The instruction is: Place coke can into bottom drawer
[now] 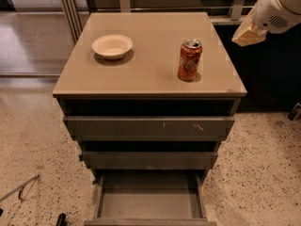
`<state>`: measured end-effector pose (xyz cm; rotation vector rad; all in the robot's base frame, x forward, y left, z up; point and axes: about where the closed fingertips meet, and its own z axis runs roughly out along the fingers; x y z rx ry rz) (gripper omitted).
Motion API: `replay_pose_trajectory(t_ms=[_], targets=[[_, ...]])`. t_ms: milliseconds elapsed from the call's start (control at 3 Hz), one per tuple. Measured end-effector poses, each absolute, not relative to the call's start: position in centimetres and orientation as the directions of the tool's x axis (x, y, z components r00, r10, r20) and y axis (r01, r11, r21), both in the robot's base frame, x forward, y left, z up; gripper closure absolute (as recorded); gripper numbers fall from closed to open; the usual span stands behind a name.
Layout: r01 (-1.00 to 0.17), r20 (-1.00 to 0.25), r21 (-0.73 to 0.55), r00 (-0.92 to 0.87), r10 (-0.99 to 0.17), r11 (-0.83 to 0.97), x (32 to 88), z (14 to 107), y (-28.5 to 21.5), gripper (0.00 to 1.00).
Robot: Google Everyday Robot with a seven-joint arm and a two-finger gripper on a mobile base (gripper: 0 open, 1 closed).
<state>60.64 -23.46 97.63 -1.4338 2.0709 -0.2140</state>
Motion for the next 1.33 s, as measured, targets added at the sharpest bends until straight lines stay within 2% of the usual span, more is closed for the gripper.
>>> replay_pose_trajectory(t_ms=[1333], targets=[[-0.837,-0.545,-0.300,-0.243,-0.802,0.458,64.4,94.6,-19.4,0.05]])
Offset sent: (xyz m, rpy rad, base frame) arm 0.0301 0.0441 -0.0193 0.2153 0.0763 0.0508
